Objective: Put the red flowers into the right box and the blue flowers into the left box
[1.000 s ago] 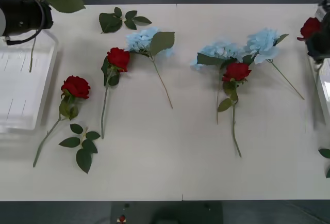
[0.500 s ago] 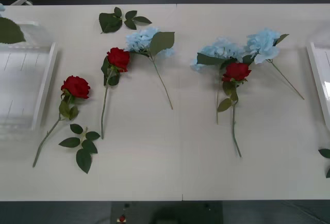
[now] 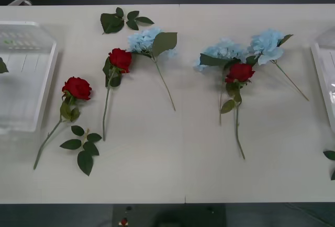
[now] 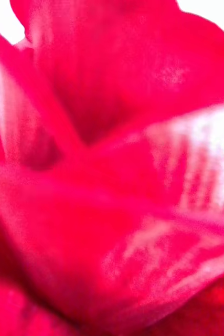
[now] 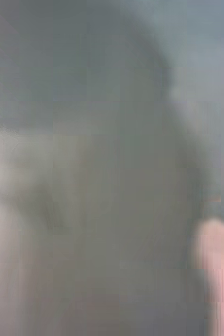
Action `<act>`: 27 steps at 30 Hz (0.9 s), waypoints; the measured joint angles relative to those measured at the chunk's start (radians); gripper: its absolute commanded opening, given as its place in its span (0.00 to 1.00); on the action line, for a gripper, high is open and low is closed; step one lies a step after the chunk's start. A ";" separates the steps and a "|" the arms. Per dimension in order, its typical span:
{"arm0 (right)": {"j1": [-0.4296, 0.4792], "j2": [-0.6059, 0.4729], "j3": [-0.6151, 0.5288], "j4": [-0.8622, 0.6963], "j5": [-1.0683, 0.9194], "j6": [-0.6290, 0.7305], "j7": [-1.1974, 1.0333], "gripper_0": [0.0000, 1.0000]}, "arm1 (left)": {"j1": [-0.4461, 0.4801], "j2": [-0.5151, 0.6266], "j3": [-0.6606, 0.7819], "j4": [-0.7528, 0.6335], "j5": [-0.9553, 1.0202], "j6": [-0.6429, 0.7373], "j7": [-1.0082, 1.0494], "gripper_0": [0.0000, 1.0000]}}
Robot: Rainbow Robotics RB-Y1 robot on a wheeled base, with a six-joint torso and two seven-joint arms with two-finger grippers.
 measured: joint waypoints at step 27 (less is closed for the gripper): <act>0.015 -0.096 -0.193 -0.420 -0.406 0.465 0.258 1.00 | -0.040 -0.064 -0.051 0.045 0.048 0.037 0.000 1.00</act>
